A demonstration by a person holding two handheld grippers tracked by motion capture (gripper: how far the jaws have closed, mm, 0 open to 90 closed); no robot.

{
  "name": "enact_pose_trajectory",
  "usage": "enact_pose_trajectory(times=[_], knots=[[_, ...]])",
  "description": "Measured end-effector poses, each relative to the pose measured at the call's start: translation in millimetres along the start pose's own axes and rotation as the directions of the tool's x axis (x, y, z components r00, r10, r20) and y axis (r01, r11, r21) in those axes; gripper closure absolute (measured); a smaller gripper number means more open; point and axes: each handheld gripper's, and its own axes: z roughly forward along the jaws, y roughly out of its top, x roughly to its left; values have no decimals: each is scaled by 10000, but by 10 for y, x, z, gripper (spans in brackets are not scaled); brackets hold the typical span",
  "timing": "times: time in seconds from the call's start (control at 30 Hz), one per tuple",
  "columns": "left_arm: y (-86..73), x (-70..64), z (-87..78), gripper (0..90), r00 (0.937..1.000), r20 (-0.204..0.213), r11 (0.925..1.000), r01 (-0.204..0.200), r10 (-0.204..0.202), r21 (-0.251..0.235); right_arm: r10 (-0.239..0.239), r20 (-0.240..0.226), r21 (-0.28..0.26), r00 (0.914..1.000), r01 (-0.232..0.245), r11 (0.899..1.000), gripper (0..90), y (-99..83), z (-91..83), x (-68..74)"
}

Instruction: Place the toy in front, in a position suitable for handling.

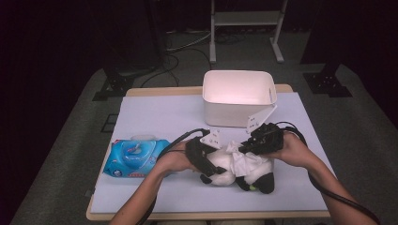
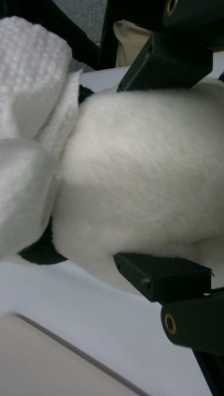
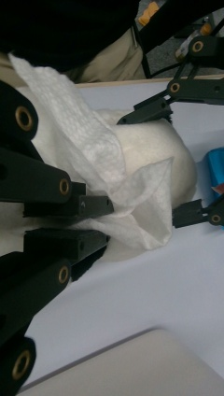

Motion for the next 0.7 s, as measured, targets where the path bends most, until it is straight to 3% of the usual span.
enact_pose_trajectory(times=[0.13,0.3,0.57,0.7], knots=[[-59,1,7,209,9995,229,9994,240,-234,-265,161,-46,-92,9999,-161,9998,838,-98,-30,11],[-53,-36,9,166,9995,238,9992,233,-225,-334,283,20,-239,9996,-283,9993,837,-209,-114,52],[-47,-76,-44,106,9972,595,9951,511,-462,-848,352,-75,-307,9994,-354,9989,834,-365,-172,142],[-52,-65,-85,98,9976,455,9950,551,-515,-837,389,-146,-317,9991,-393,9987,834,-438,-187,189]])
